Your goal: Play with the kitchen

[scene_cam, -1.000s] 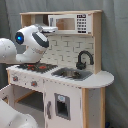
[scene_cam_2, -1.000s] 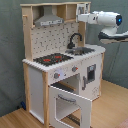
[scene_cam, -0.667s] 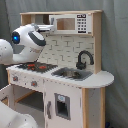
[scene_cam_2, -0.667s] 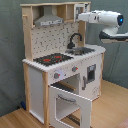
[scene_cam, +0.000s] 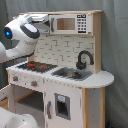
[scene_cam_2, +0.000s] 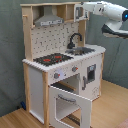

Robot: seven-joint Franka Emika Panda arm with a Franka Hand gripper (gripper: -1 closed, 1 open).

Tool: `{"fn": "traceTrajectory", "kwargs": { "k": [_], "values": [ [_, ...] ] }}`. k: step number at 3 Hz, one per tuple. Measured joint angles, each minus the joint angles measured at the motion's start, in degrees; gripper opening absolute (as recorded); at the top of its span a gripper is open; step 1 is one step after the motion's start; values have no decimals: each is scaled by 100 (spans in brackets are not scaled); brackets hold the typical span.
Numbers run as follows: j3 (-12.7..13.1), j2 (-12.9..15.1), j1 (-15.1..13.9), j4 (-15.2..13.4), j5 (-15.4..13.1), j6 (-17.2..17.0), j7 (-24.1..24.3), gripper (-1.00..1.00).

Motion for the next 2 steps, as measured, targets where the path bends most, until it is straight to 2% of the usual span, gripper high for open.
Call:
{"fn": "traceTrajectory", "kwargs": {
  "k": [2],
  "values": [
    [466, -544, -551, 238, 94, -154, 996, 100]
  ]
}}
